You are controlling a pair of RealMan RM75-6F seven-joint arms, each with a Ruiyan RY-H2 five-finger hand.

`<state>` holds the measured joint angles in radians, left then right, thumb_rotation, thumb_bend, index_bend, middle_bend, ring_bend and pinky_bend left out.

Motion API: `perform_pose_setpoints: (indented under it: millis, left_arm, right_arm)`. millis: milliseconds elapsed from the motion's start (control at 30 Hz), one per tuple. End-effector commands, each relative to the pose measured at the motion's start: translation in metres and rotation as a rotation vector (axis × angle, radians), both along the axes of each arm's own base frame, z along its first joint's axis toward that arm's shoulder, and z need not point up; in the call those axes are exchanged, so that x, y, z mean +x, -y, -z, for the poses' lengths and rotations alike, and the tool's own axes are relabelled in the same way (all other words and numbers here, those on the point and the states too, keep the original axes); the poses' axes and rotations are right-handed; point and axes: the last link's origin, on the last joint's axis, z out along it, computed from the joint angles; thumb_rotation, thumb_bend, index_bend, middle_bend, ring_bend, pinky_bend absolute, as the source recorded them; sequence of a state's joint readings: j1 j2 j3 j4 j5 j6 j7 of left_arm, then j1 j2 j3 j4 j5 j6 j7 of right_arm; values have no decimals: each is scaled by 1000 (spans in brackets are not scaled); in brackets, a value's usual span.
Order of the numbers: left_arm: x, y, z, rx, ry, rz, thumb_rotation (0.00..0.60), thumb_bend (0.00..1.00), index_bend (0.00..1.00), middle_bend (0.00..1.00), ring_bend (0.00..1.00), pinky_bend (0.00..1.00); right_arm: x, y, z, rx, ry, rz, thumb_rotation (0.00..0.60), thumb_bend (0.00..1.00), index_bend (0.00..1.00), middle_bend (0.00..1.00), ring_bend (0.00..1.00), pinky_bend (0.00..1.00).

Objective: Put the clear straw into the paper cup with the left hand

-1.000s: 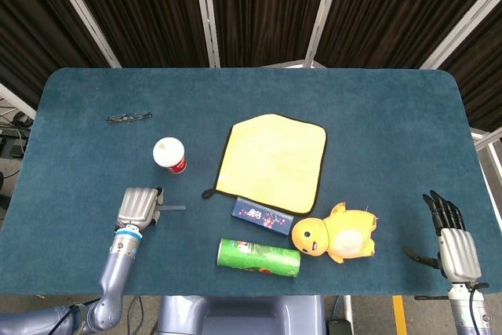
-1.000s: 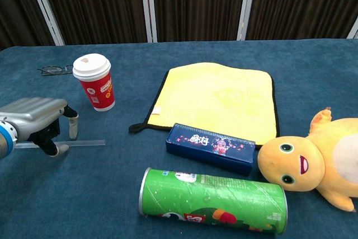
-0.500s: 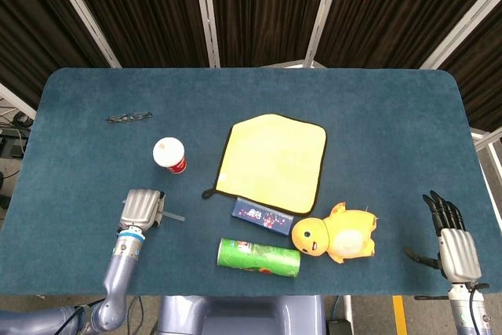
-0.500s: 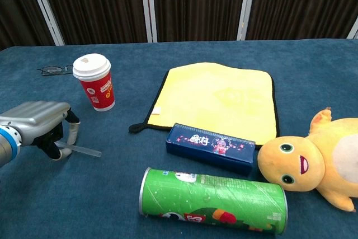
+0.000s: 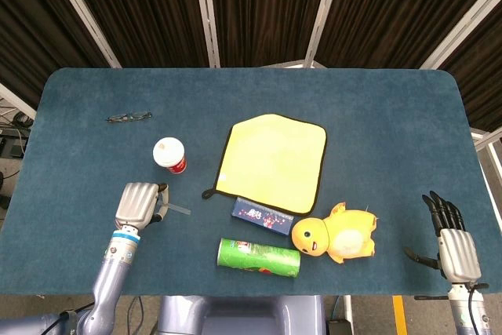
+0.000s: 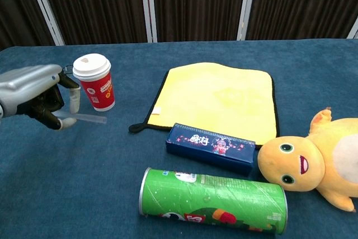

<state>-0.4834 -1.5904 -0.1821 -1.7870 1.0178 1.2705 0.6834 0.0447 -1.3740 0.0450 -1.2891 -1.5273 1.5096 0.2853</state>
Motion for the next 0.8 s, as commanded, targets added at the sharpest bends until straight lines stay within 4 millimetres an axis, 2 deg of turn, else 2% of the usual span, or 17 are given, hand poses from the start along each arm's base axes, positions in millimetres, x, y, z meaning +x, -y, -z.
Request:
perform_pose_setpoints:
  millis: [33, 233, 367, 567, 800]
  left_arm:
    - [27, -1, -38, 56, 169, 26, 600, 384, 607, 1000, 908, 772]
    - [63, -11, -73, 108, 461, 19, 600, 385, 597, 1000, 909, 772]
    - [74, -24, -79, 104, 606, -37, 600, 385, 591, 1000, 908, 772]
    - [79, -52, -77, 93, 772, -165, 600, 385, 588, 1000, 908, 772]
    - [70, -84, -72, 85, 932, -244, 600, 385, 587, 1000, 908, 773]
  right_arm:
    - [0, 0, 0, 1, 0, 2, 600, 73, 0, 0, 0, 0]
    - [0, 0, 1, 4, 8, 4, 600, 73, 0, 0, 0, 0]
    - [-1, 0, 0, 5, 18, 11, 600, 73, 0, 0, 0, 0]
    - [-2, 2, -1, 1, 46, 30, 600, 73, 0, 0, 0, 0]
    - [-4, 4, -2, 7, 70, 44, 600, 73, 0, 0, 0, 0]
